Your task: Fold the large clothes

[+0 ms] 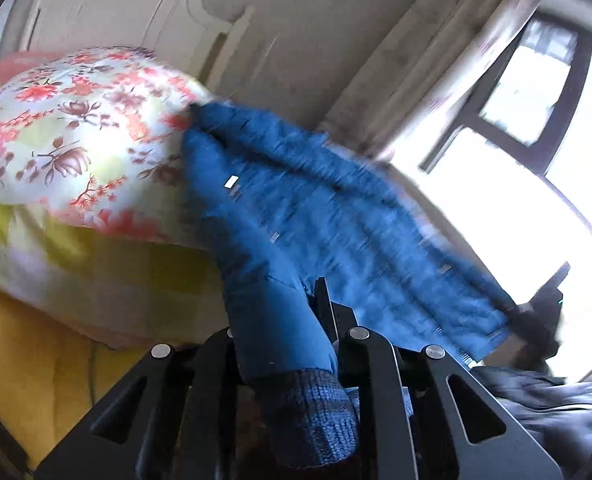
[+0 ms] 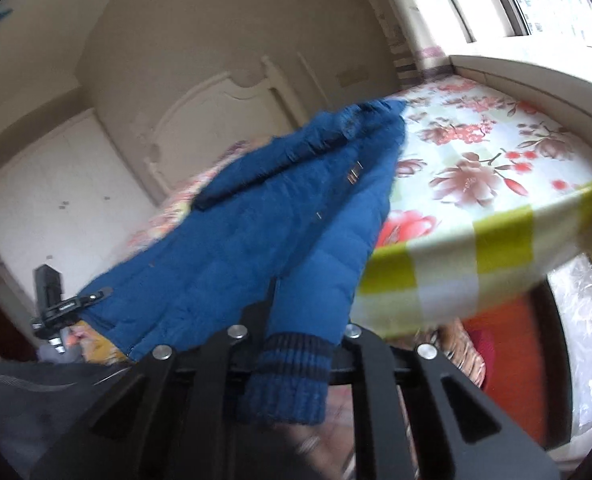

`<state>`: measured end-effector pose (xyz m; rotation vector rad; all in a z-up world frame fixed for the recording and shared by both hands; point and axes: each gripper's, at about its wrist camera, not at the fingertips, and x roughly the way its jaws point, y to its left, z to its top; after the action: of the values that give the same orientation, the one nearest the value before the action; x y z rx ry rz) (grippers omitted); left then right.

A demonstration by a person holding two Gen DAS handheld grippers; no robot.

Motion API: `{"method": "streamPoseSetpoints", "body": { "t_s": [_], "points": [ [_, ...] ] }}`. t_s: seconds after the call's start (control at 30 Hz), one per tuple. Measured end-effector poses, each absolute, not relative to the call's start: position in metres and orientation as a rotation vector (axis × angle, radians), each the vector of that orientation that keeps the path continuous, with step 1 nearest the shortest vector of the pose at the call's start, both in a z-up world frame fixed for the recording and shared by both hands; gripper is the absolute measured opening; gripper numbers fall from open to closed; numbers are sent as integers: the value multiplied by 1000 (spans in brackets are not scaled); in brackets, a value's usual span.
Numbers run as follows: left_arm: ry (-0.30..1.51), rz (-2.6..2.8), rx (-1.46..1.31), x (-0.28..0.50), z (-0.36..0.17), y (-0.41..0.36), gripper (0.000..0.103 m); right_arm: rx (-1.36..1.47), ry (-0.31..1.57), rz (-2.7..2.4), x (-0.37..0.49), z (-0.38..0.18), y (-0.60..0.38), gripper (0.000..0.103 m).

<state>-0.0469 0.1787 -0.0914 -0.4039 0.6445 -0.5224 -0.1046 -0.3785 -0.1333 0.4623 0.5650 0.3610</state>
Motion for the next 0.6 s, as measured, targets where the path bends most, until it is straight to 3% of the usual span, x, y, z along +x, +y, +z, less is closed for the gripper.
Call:
{"method": "streamPoseSetpoints", "body": {
  "t_s": [0.13,0.2,0.4,0.5,0.6],
  "points": [
    [563,-656,-600,-29,-51,194,17,504,456,424,-125,-84,-378,14],
    [562,-665,-681,23,-28,195,18,502,433,415,-100,-54,-380,14],
    [702,-407,-640,226,-11,146,22,553,500,347,81,-11,-399,18],
    [893,-259,-589,311,-43,127,22,629,628,259,184,-32,-408,33],
    [1055,-228,-680,359,-80,140,27,708,722,204,250,-63,-421,62]
  ]
}}
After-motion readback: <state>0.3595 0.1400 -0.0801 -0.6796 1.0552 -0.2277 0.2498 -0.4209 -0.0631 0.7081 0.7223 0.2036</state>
